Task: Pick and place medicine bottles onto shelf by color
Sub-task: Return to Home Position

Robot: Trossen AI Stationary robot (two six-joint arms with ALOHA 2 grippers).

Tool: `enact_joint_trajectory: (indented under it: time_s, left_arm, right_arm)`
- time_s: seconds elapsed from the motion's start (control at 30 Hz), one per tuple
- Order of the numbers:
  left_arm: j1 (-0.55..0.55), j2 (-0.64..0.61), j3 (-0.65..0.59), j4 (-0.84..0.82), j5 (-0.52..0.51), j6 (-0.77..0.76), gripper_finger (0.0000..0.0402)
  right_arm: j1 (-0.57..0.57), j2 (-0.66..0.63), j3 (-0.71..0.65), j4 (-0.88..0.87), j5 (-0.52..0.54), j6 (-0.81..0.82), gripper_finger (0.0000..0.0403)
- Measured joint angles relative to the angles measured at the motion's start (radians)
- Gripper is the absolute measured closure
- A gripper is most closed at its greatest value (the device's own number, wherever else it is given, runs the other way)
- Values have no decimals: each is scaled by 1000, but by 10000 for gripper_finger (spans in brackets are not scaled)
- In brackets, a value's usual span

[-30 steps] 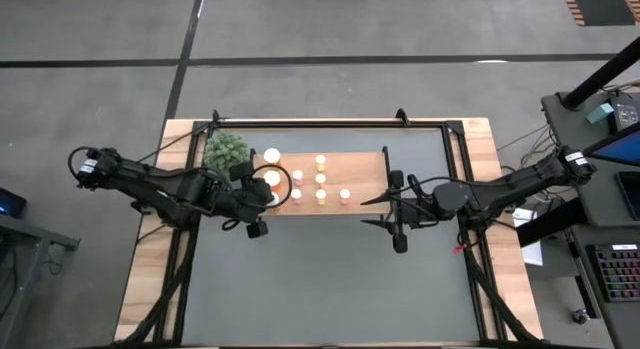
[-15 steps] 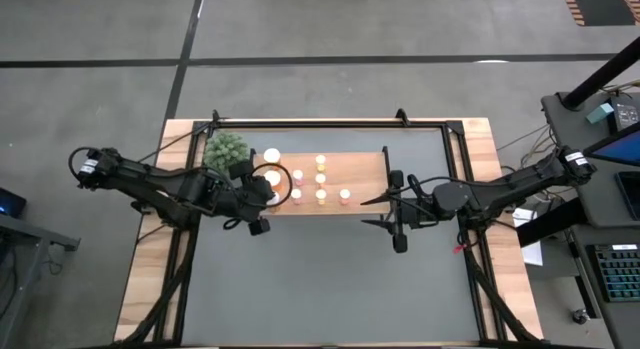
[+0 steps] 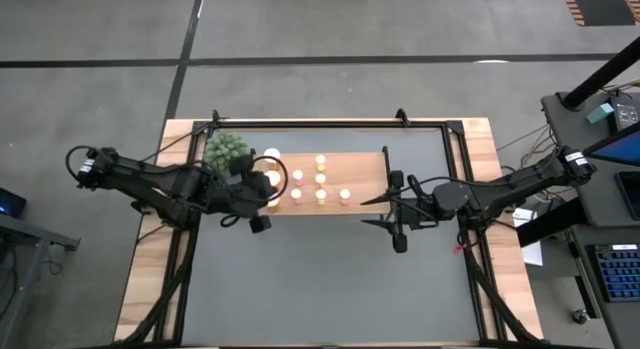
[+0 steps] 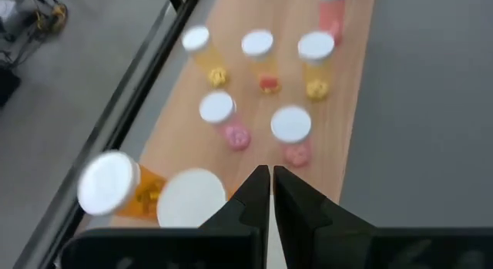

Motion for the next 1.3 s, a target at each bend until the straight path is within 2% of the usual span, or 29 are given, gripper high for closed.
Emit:
enact_joint_trajectory:
  time_s: [0.27, 0.5, 0.8, 0.9, 1.0, 1.13, 1.3]
  left_arm:
    - [38, 8, -2, 72, -61, 126, 400]
    - [126, 16, -14, 36, -55, 142, 400]
    - [144, 13, -47, 35, -51, 143, 400]
    - [106, -13, -47, 43, -52, 144, 400]
    - [42, -66, -72, 125, -50, 177, 400]
    - [-74, -136, -167, 316, -32, 240, 400]
    - [-196, -231, -319, 575, 4, 353, 400]
  right_arm:
    - [1, 0, 0, -2, 0, 25, 231]
    - [1, 0, 0, -8, 0, 25, 231]
    - [1, 0, 0, -13, 0, -1, 231]
    - [6, -13, -6, -23, -1, -31, 231]
    - [7, -50, -56, 9, -34, -71, 231]
    - [7, -139, -148, 82, -52, -104, 231]
    - [5, -299, -242, 84, -44, -83, 232]
